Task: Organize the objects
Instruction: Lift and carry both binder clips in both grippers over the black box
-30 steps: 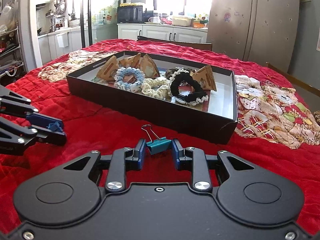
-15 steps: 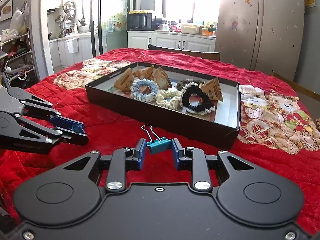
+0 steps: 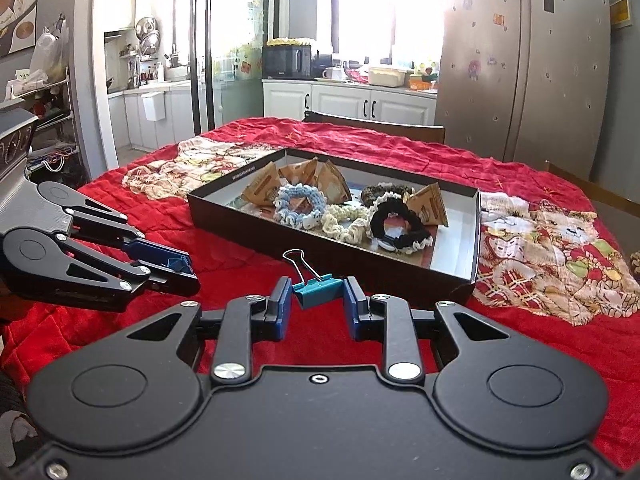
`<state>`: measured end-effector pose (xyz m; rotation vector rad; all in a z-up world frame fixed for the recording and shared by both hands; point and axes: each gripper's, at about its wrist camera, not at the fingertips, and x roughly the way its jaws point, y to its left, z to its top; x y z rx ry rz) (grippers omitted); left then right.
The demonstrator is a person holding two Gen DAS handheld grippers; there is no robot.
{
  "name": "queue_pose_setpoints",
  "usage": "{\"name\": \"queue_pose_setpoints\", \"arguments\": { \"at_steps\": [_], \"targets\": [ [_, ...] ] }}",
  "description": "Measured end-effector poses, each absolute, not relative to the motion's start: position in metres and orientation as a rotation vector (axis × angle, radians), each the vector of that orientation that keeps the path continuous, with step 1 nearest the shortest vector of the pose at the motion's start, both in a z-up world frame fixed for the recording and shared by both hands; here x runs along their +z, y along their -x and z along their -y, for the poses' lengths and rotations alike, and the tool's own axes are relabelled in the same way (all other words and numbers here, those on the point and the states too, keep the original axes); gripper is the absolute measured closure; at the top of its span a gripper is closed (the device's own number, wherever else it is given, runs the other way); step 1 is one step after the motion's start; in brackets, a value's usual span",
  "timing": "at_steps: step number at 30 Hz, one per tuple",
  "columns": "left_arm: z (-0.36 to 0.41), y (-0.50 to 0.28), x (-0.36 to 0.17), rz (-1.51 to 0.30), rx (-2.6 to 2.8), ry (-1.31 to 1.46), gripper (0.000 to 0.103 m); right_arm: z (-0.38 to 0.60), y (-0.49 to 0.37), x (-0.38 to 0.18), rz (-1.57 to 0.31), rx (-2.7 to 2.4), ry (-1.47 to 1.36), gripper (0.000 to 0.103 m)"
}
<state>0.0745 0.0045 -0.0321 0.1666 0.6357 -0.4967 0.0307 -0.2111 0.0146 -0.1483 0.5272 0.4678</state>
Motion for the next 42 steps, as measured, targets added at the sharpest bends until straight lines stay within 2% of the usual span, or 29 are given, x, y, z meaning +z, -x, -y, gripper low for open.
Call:
{"name": "queue_pose_setpoints", "arguments": {
  "at_steps": [42],
  "targets": [
    [-0.001,-0.109,0.007,-0.525,-0.436,-0.131,0.077,0.224,-0.048,0.047,-0.427,0.409,0.110,0.077]
  ]
}}
